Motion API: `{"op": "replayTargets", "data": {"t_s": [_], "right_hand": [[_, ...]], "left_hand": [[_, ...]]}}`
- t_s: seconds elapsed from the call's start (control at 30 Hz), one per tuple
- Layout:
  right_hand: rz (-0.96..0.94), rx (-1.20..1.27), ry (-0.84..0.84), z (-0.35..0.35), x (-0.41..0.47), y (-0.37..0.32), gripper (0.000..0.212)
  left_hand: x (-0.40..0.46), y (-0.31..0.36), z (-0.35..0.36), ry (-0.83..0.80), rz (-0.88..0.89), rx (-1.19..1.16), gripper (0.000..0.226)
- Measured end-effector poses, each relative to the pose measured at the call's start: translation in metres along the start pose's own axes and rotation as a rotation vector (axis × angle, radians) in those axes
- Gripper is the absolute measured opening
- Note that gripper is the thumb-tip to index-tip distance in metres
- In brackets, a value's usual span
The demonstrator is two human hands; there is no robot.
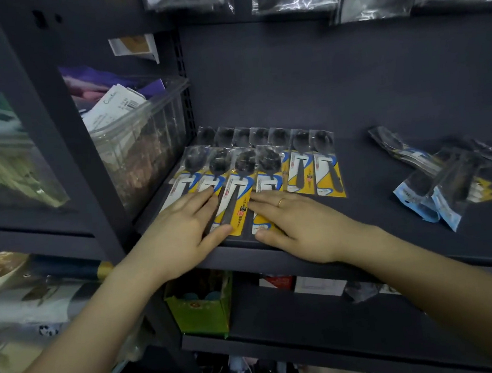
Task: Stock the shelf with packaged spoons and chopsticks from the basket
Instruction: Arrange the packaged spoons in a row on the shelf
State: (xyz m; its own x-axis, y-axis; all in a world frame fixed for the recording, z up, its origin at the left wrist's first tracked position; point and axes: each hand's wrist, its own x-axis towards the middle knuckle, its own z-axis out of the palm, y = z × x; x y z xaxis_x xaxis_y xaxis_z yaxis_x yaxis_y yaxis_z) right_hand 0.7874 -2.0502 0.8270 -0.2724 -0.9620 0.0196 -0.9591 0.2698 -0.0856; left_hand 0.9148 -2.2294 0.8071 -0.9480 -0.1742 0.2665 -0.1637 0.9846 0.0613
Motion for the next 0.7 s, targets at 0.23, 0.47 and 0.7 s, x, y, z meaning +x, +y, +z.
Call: {"op": "replayTargets", "data": {"t_s": [0.23, 0.47, 0.7], "right_hand": [[-0.012, 0.003, -0.031, -0.001, 0.002, 0.002, 0.061], [0.126, 0.187, 0.145, -0.032, -0.02, 0.054, 0.051], [0.385, -0.104, 0.002, -0.054, -0.084, 0.164, 0.028]], "left_hand": [[0.001, 0.003, 0.007, 0.025, -0.033, 0.009, 0.103], [0.01, 0.025, -0.012, 0.01, -0.054, -0.022, 0.111], [0.088, 0.104, -0.014, 0.109, 0.275, -0.144, 0.061]]}}
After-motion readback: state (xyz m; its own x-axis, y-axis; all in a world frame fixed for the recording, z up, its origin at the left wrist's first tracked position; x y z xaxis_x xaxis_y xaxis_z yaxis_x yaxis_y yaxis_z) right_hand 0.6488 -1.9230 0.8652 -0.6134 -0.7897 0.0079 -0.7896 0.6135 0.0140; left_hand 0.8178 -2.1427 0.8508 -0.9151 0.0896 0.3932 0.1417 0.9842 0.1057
